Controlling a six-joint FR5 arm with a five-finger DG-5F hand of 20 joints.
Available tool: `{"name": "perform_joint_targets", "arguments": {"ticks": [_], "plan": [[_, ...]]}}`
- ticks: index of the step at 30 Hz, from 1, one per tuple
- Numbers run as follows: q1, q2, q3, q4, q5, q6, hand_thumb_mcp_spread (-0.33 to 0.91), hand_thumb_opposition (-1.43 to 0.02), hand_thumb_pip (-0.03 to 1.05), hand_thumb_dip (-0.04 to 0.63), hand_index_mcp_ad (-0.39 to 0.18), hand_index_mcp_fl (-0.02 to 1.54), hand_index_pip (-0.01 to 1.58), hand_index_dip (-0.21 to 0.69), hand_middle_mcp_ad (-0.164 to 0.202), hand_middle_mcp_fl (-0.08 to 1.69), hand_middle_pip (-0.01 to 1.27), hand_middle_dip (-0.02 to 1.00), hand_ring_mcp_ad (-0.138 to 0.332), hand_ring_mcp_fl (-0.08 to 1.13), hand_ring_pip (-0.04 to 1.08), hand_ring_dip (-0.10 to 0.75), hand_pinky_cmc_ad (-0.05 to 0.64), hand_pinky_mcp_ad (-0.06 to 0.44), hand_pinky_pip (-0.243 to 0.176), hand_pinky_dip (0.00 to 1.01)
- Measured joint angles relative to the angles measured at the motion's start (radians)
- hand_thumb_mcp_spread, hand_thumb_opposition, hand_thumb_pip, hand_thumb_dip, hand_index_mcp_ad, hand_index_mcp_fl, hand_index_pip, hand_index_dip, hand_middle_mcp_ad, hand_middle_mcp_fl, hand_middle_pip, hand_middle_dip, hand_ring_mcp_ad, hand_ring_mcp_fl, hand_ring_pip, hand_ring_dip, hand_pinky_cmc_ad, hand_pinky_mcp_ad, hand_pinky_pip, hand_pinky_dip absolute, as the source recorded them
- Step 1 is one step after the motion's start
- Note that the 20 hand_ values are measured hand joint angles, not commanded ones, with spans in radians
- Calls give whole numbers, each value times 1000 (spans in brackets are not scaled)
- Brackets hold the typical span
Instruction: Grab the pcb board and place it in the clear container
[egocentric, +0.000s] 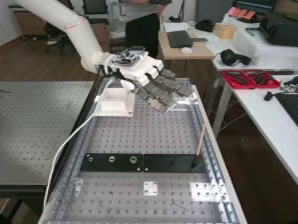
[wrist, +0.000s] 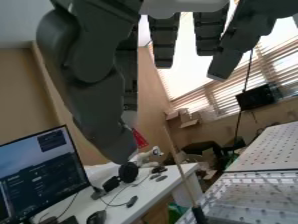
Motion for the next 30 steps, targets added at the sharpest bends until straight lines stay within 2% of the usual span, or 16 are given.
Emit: {"name": "perform_joint_targets", "arguments": {"ticks": [3, 6, 16, 30], "plan": [[1, 3, 20, -89, -63, 67, 593, -972, 585, 265, -105, 480, 1524, 185, 91, 38, 136, 112, 251, -24, 80, 21, 330, 171, -42, 496], [0, 5, 37, -156, -127, 108, 593, -972, 585, 265, -105, 480, 1524, 182, 91, 38, 133, 112, 251, -24, 80, 21, 330, 171, -42, 483], [-2, 11, 82, -346, -315, 192, 599, -984, 585, 265, -101, 482, 1524, 182, 91, 38, 136, 112, 251, -24, 80, 21, 333, 169, -40, 482], [-3, -24, 125, -459, -506, 264, 599, -986, 585, 265, -105, 483, 1524, 182, 94, 38, 136, 112, 253, -24, 77, 21, 333, 171, -40, 466]]}}
